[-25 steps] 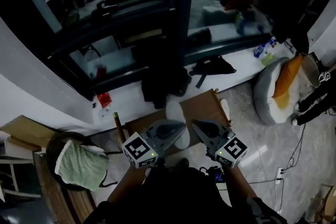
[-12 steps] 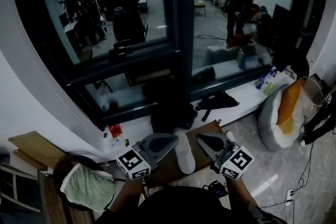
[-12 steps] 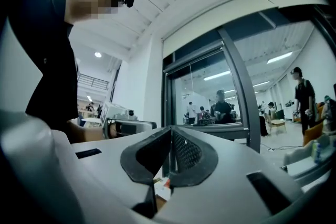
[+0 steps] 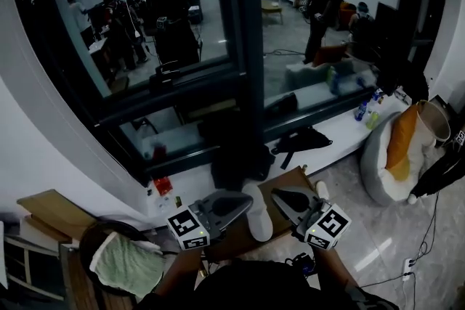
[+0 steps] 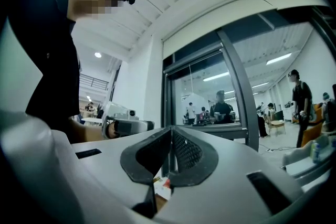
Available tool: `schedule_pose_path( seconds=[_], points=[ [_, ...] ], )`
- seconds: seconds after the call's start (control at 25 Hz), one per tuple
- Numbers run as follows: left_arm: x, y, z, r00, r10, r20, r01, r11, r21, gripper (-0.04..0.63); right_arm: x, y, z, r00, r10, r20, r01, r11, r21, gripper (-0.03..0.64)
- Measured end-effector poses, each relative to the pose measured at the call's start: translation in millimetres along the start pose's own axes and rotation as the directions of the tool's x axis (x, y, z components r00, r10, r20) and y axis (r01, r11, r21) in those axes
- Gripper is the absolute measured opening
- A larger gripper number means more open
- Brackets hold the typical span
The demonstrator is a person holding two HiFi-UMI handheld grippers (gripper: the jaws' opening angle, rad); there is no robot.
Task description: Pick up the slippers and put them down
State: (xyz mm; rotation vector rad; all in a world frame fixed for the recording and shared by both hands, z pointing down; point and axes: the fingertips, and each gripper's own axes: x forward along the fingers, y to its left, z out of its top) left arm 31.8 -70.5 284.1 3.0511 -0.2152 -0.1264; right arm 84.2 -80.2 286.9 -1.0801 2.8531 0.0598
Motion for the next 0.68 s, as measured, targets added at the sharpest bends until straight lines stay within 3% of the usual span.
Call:
schedule_pose_path(
  seconds=[0.44, 0.68],
  points=[
    [7, -16, -15, 1.000, 0.013, -0.024, -0.013, 1.000, -0.017, 0.011, -18, -10, -5, 1.000, -0.006, 0.000, 0.006, 0.996, 0.090, 0.029],
    [14, -19, -30, 0.999, 0.041, -0.015, -0.042, 0.998, -0.055, 0.009, -30, -15, -23, 0.998, -0.006, -0.060, 0.011, 0.997, 0.076, 0.029]
  ],
)
